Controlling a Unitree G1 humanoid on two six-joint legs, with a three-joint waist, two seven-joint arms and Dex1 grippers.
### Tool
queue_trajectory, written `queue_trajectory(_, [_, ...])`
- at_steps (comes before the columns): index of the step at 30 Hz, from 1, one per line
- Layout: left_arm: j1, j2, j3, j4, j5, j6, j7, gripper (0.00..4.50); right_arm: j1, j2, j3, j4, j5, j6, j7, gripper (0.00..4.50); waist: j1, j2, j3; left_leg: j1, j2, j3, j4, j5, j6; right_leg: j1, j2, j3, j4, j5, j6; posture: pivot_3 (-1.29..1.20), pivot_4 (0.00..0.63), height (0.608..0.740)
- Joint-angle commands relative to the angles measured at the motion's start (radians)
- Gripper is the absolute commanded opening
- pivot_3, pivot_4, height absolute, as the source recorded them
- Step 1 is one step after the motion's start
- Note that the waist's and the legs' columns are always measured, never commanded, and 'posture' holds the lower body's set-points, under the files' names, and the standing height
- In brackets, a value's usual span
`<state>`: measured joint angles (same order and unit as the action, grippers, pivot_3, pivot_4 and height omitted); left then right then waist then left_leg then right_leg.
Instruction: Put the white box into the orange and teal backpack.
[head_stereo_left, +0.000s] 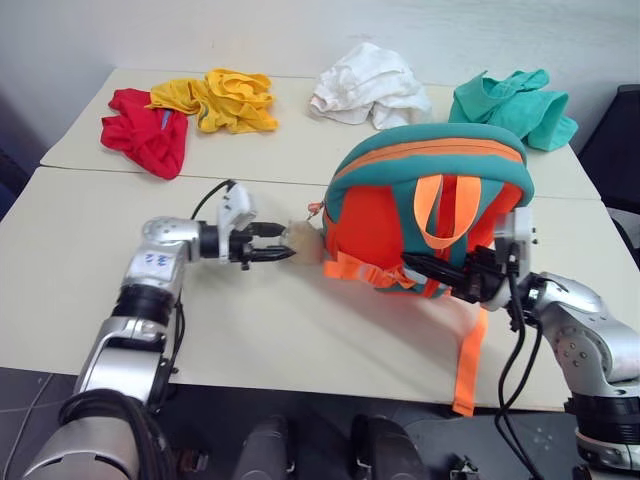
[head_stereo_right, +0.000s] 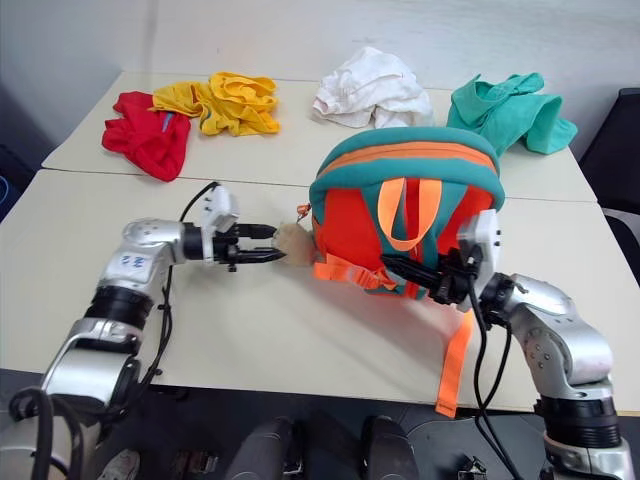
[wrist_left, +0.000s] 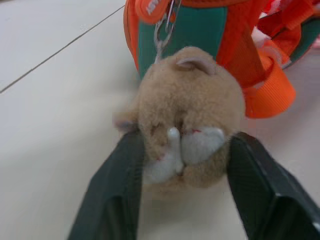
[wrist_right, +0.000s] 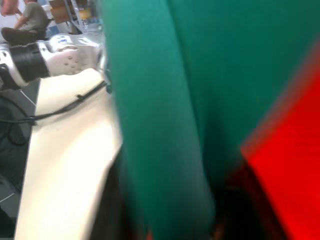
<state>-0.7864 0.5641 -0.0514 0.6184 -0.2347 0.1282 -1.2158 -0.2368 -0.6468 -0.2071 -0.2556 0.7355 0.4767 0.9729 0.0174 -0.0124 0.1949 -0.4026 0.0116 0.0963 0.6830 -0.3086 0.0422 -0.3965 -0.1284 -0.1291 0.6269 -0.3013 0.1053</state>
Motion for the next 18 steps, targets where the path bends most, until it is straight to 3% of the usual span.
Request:
queue_trajectory(1, [0.106,0.119,0.098,-0.169,-0.073,0.049,-0.054,3.73,0.097,-0.115,-0.107,-0.091,0.017,-0.017,0.098,2.42,0.000,0.000,0.000,0.000,0.000,0.000,0.000,0.000,0.000,0.000,0.000,0.000,0.000,0.000,0.000,0.00,0.150,0.740])
queue_trajectory(4, [0.243,0.237,0.157,-0.284,-0.096,0.125,-0.063,4.50,0.225,-0.217,-0.218,-0.055,-0.025,-0.081,0.213,3.39,0.003,0.000,0.000,0.000,0.000,-0.001,-0.001,0.000,0.000,0.001,-0.001,0.000,-0.001,0.000,0.000,0.00,0.150,0.740])
queue_trajectory(7, [0.396,0.309,0.239,-0.276,-0.085,0.014,-0.063,4.50,0.310,-0.281,-0.280,0.096,-0.143,-0.276,0.335,4.42,0.003,0.000,0.000,0.004,0.000,0.000,-0.001,-0.001,0.002,0.005,-0.003,0.000,-0.002,0.000,0.000,0.00,0.150,0.740])
queue_trajectory(11, [0.570,0.363,0.338,-0.303,-0.086,-0.052,-0.044,4.50,0.298,-0.301,-0.275,0.330,-0.261,-0.517,0.404,4.47,0.003,0.000,0.000,0.010,0.002,0.003,-0.002,-0.006,0.001,0.006,-0.007,0.005,-0.006,0.000,0.000,0.00,0.150,0.740])
queue_trajectory(18, [0.729,0.334,0.417,-0.470,-0.107,-0.071,0.040,4.50,0.133,-0.269,-0.178,0.492,-0.311,-0.613,0.395,4.47,-0.008,0.003,0.002,0.011,0.003,0.004,-0.003,-0.007,-0.001,0.005,-0.008,0.015,-0.005,-0.001,-0.001,0.00,0.150,0.740])
